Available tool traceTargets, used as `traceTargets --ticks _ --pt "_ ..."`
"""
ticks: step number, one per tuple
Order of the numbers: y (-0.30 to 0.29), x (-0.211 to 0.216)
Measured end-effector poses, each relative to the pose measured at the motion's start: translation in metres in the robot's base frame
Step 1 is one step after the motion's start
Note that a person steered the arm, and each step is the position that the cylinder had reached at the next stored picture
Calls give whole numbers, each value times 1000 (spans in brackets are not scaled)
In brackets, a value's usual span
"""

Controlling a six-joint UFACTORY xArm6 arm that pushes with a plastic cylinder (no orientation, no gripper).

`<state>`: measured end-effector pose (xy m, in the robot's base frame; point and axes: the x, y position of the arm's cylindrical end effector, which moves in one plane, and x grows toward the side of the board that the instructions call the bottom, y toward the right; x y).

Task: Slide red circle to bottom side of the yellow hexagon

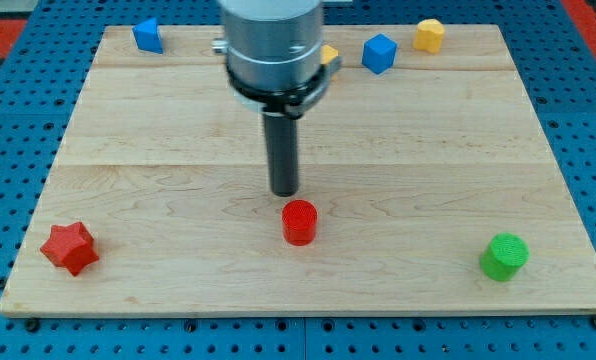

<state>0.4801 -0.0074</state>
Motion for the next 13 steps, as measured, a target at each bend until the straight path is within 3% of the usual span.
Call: traceTargets --ticks 1,2,3,4,6,7,9,10,11,13 --pt "-54 52" --pt "-45 93" --pt "4 70" --pt "14 26" --pt "53 63" --pt "91 30" --pt "68 -63" --pt "67 -40" --pt "11 -69" --pt "58 -113"
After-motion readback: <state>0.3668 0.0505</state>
